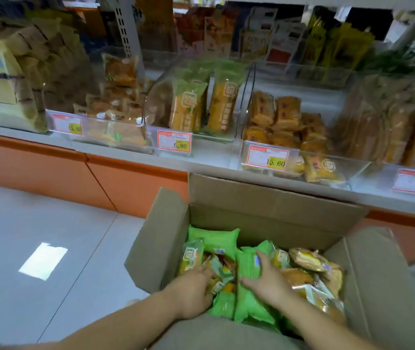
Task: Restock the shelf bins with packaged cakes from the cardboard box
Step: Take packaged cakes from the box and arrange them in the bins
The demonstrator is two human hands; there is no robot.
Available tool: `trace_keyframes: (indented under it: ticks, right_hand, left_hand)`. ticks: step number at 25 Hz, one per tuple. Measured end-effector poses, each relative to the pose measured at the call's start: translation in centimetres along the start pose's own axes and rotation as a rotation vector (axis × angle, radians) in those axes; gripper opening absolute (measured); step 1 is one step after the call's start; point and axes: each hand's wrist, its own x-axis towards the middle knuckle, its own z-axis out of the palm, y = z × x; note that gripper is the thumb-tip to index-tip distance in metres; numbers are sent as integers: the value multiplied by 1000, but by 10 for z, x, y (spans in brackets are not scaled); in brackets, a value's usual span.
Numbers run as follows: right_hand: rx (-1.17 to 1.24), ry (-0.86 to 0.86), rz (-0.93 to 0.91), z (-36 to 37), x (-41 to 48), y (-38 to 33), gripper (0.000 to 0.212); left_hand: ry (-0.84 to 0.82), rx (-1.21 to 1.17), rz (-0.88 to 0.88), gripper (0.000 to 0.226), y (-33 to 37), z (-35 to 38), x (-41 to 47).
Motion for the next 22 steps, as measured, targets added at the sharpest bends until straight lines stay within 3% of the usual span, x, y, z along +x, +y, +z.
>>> trace_keyframes:
  ticks: [2,4,5,8,11,15,20,22]
  right_hand:
    - [325,24,72,-4,0,5,97]
    - [557,10,113,-16,-1,10,82]
    - [651,-26,126,-20,-2,14,75]
    - [912,-148,138,-20,-5,26,77]
    - [1169,-254,121,-15,-8,31,80]
    - [1370,-441,107,-18,-14,27,54]
    - [1318,-464,112,-15,-21,18,44]
    - [1332,-421,123,-17,-22,17,44]
  left_hand:
    - [74,-54,-85,62,-4,11,5]
    - [196,-105,-242,69,-14,15,17]
    - [211,-149,-329,72,-19,15,24]
    - [168,-200,-517,86,-19,18,41]
    - [218,-169,-615,74,-8,21,52]
    - [286,-275,-513,66,-2,19,55]
    - [377,-786,-308,57,19,-8,43]
    - [273,-1044,-209,48,27,-19,35]
